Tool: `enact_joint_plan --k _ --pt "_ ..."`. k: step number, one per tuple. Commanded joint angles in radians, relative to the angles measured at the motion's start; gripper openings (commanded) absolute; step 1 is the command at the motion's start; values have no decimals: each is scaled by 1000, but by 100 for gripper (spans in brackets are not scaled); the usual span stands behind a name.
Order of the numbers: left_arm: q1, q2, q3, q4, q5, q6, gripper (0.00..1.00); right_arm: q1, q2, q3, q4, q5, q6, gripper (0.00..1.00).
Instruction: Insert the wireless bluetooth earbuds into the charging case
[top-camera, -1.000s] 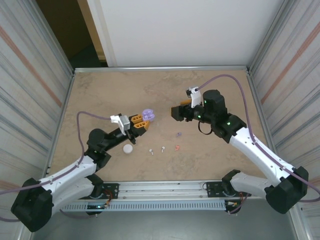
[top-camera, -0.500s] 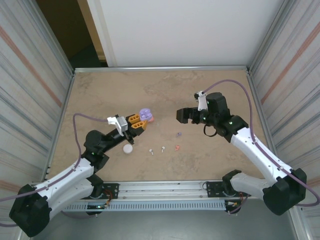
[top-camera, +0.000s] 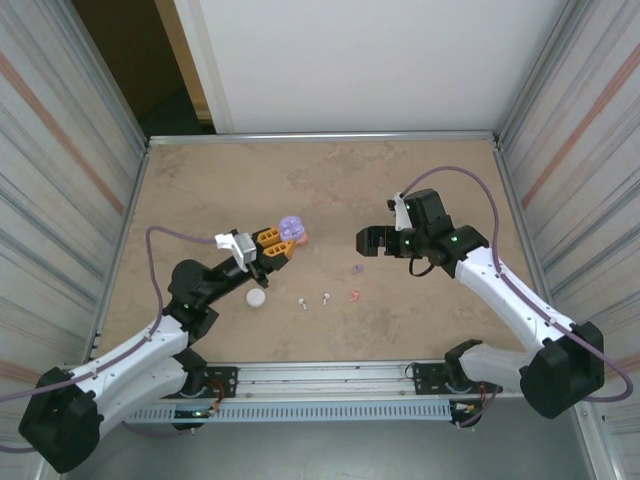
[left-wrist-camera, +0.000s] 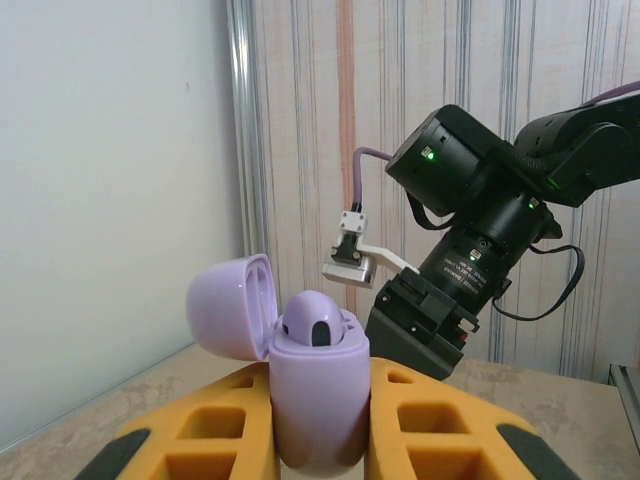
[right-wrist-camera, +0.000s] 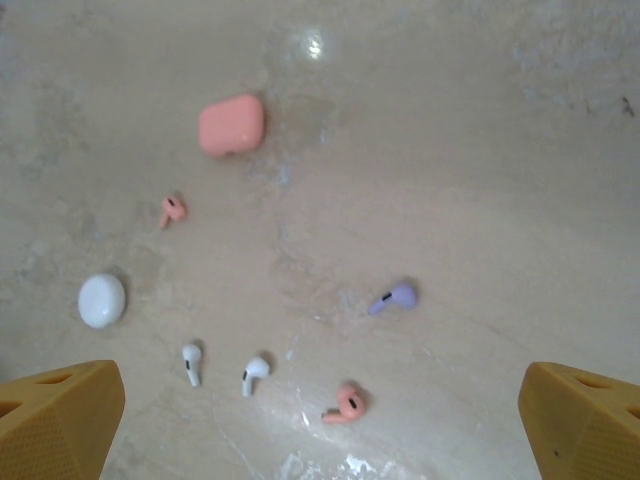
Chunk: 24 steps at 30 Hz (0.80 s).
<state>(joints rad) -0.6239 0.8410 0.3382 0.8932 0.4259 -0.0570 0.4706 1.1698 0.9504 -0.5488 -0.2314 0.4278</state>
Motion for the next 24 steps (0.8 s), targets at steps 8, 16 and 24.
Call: enact_joint_plan --k 8,16,24 --pt "-7 54 55 40 13 57 0 -3 55 65 -110 -5 60 95" --pt "-6 79 56 43 17 58 0 15 128 66 -116 -8 78 87" --pt "-7 73 31 56 -6 34 0 45 238 64 -93 -15 85 80"
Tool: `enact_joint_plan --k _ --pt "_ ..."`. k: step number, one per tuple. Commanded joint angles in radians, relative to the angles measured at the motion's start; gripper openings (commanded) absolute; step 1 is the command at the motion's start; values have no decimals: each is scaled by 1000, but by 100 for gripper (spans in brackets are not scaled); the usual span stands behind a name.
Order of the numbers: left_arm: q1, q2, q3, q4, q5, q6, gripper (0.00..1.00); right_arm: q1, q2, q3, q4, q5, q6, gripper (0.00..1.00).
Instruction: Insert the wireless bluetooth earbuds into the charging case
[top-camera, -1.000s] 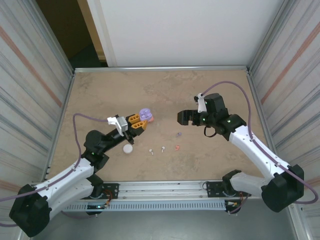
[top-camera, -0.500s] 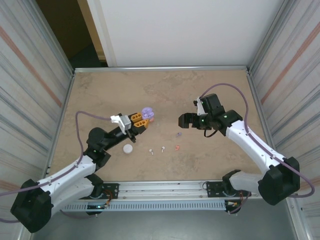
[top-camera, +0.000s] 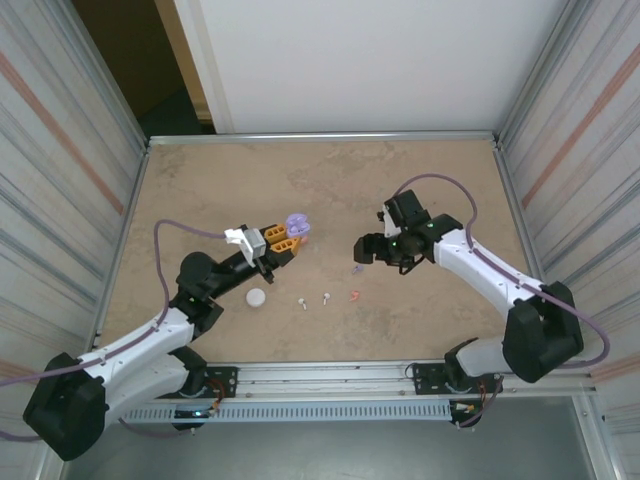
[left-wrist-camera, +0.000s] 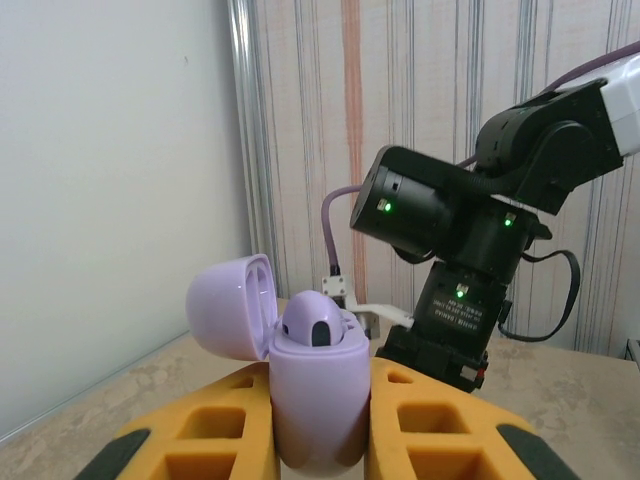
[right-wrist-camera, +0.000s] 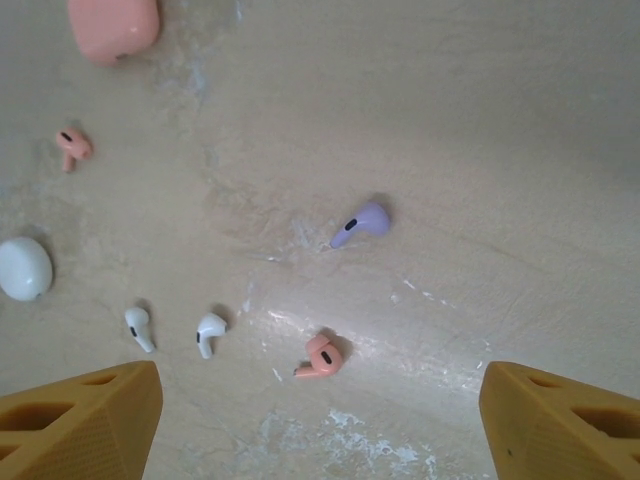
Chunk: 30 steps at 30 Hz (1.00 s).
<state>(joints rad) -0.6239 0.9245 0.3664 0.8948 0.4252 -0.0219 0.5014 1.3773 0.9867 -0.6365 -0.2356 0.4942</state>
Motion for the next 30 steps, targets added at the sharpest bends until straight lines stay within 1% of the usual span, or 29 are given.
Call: enact_joint_plan --k 1,8,14,20,25,28,30 --pt "-7 -11 1 55 -7 -4 0 18 42 30 -1 -13 17 79" --pt "-7 -33 -13 50 -19 -15 0 20 154 49 32 -7 3 74" --pt "-7 -81 -18 8 -34 -6 0 16 221 59 89 -20 21 67" --pt "-7 -100 -26 -8 -42 5 0 16 278 73 99 -7 32 64" --pt "-7 -101 -29 -8 -41 5 0 27 317 90 94 24 35 61" --pt "-7 -102 -32 -7 -42 4 0 43 345 115 72 57 28 61" --pt "-7 -104 -32 -7 -42 6 0 52 365 133 54 86 27 58"
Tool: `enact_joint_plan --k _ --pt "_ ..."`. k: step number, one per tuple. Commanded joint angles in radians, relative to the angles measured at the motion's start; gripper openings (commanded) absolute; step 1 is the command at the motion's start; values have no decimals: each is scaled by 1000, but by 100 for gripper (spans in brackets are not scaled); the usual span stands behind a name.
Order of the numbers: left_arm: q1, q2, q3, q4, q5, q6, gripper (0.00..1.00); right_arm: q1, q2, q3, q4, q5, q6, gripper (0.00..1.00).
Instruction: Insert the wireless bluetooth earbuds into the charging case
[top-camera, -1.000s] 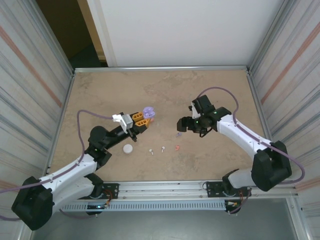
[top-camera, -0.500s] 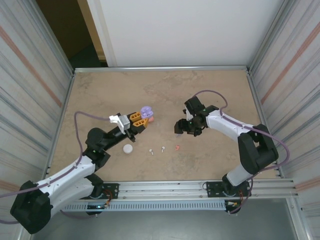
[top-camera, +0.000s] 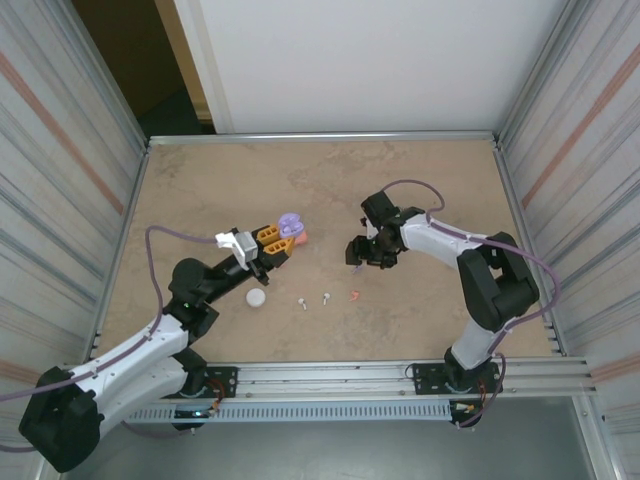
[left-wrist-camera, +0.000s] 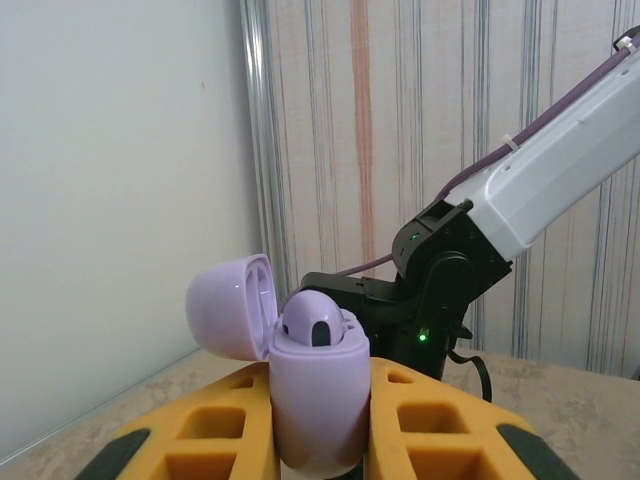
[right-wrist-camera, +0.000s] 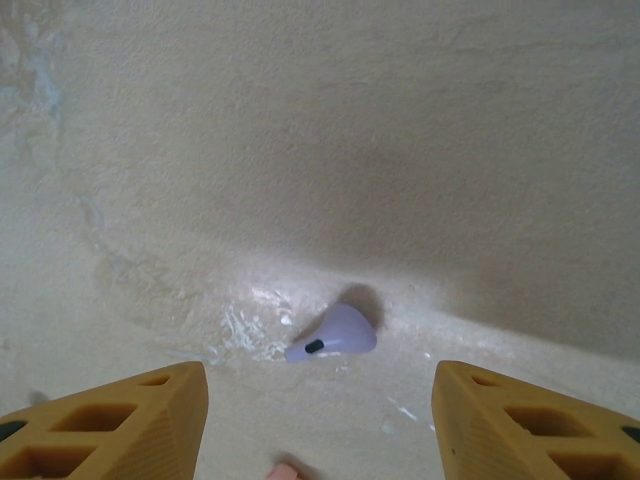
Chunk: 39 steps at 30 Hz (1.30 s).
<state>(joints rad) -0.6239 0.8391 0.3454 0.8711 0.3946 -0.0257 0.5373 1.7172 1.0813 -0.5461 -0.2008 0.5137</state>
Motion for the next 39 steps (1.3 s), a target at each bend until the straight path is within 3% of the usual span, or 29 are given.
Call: enact_joint_plan --k 1,39 --pt "-7 -20 -12 15 -13 10 0 19 35 46 -46 61 8 57" --pt "-6 -59 -15 -21 -23 18 0 95 145 127 -166 176 -50 46"
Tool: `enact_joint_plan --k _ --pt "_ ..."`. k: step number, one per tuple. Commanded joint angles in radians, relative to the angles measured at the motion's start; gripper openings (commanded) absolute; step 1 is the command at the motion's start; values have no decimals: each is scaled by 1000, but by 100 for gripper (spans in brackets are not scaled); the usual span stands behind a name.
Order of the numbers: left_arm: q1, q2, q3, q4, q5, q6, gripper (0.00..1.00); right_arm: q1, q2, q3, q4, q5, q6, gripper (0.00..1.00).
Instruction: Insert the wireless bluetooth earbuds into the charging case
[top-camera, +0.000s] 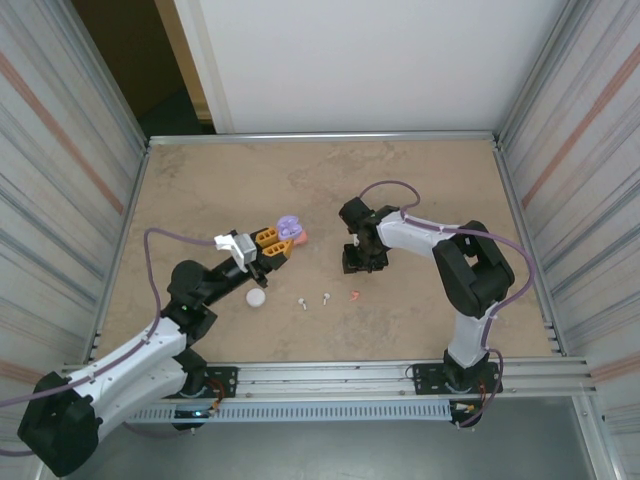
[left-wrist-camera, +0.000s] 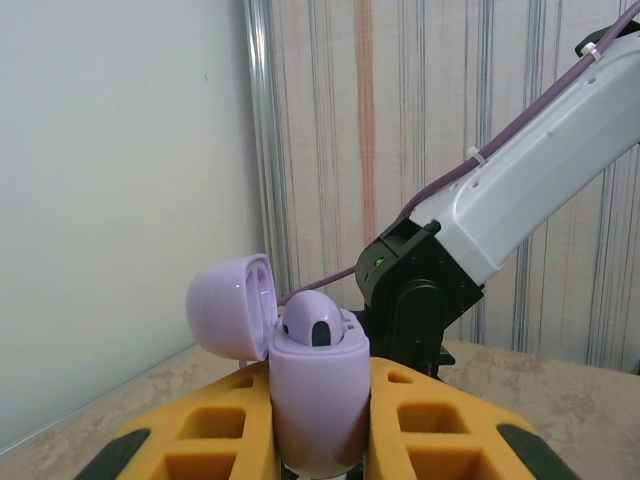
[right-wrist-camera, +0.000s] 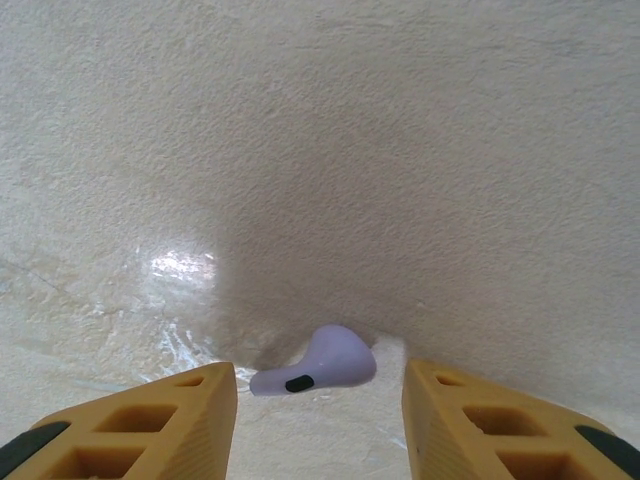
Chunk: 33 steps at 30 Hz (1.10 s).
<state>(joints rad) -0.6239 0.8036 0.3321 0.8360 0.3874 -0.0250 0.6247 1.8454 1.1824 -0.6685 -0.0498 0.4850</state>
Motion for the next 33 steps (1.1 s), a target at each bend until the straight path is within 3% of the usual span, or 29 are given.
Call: enact_joint_plan --k 1,33 --pt "-7 -24 -2 13 -16 19 0 7 17 26 -46 28 -20 46" --pt "-6 -32 1 2 -16 23 0 -16 -12 44 -30 8 -16 45"
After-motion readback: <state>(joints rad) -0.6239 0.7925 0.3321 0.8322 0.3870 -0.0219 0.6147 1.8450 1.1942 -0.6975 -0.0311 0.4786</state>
